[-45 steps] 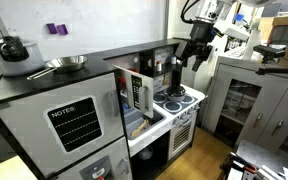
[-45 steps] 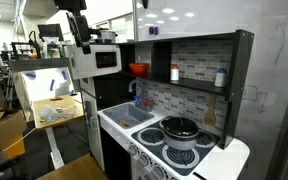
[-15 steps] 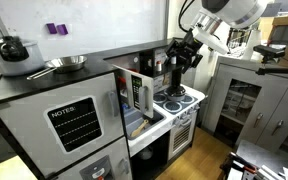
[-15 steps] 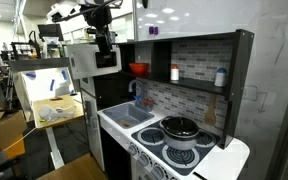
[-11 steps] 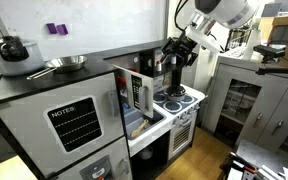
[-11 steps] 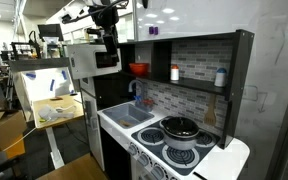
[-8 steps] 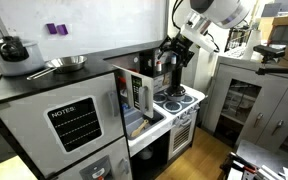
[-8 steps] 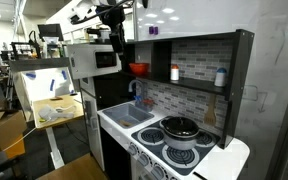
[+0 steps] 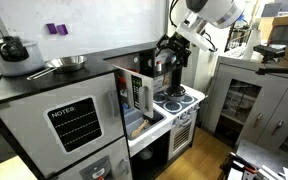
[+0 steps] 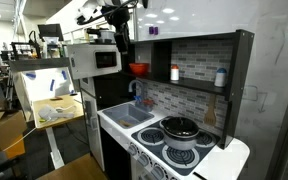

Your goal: Pick up the orange bowl from the top shelf of the cabinet and put it in the sink. Close the door of the top shelf

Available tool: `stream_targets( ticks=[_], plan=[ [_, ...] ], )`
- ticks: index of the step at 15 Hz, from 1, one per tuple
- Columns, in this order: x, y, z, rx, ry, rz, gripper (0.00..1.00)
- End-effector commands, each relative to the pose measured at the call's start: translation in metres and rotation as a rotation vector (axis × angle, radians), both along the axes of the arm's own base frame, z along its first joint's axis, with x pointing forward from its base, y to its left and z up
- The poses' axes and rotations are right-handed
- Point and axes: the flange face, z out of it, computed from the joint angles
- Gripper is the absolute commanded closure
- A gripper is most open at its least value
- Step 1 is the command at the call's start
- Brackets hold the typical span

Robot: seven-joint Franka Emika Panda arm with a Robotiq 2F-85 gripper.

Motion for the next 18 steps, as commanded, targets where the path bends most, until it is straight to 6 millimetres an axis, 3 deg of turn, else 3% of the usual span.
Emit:
stream_targets(
  ticks=[1,18],
  plan=[
    [0.0001,0.0,0.0004,0.0,0.001,0.0,0.0],
    [0.0016,-0.0022,0.002,-0.033,0.026,0.011,0.0]
  ],
)
